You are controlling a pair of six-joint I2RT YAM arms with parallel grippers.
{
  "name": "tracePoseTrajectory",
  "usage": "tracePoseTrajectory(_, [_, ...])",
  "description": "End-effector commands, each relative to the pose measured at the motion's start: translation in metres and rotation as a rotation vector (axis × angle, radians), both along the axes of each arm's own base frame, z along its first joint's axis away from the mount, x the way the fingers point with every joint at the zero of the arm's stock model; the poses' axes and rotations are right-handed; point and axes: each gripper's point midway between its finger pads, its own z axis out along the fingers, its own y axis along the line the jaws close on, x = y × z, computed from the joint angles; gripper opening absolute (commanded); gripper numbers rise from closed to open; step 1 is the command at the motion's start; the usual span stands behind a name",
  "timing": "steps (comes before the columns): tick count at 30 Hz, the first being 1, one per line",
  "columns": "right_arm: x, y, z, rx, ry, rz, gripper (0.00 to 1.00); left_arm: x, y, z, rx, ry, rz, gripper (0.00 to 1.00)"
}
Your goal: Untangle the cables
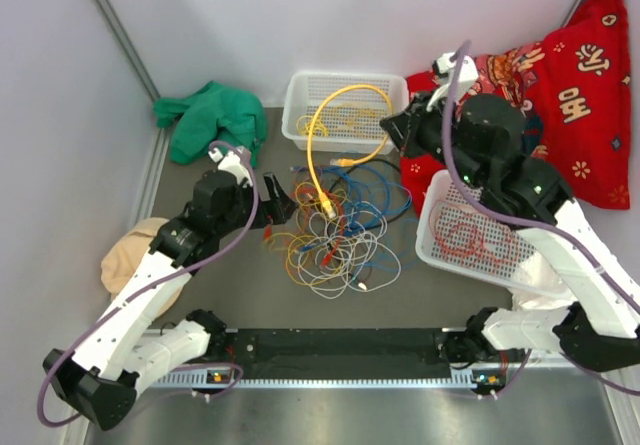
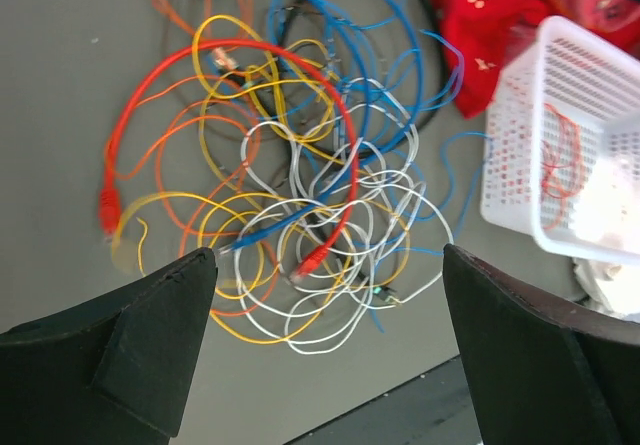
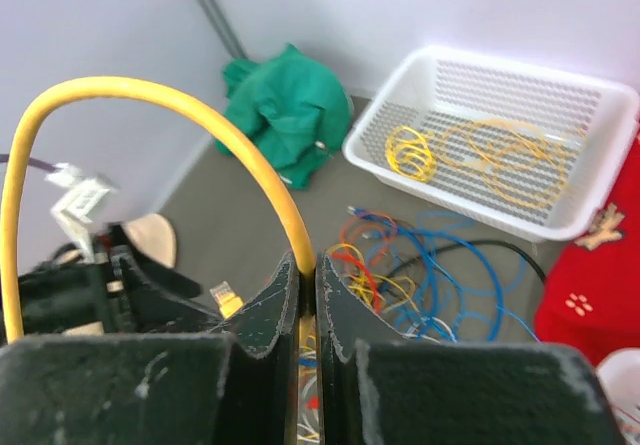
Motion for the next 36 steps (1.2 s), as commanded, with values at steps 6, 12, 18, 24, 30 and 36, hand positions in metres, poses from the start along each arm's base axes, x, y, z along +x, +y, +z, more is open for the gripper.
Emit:
tracePoseTrajectory(6, [0.069,0.006,-0.037,-0.126,0.063,-0.187,0.00,-0.006,0.010,-0.018,0.018,0.035,0.048,0.99])
tracePoseTrajectory(12, [0.143,0.010,-0.061,-0.086,0.144,-0.275,0.00,-0.015,0.008,-0.036,-0.008,0.082,0.039,0.98])
tracePoseTrajectory(18, [0.222,0.001,-0.089,-0.063,0.192,-0.361,0.00,-0.022,0.008,-0.057,-0.009,0.125,0.035,0.98])
tracePoseTrajectory(24, [0.289,-0.007,-0.125,-0.054,0.226,-0.392,0.00,-0.021,0.012,-0.073,0.021,0.137,0.049,0.98])
tracePoseTrajectory(30, [0.320,0.002,-0.140,-0.034,0.185,-0.371,0.93,-0.024,0.009,-0.100,0.007,0.206,0.061,0.98])
tracePoseTrajectory(36, [0.271,-0.001,-0.108,0.018,0.134,-0.388,0.99,-0.024,0.010,-0.096,0.008,0.207,0.069,0.97])
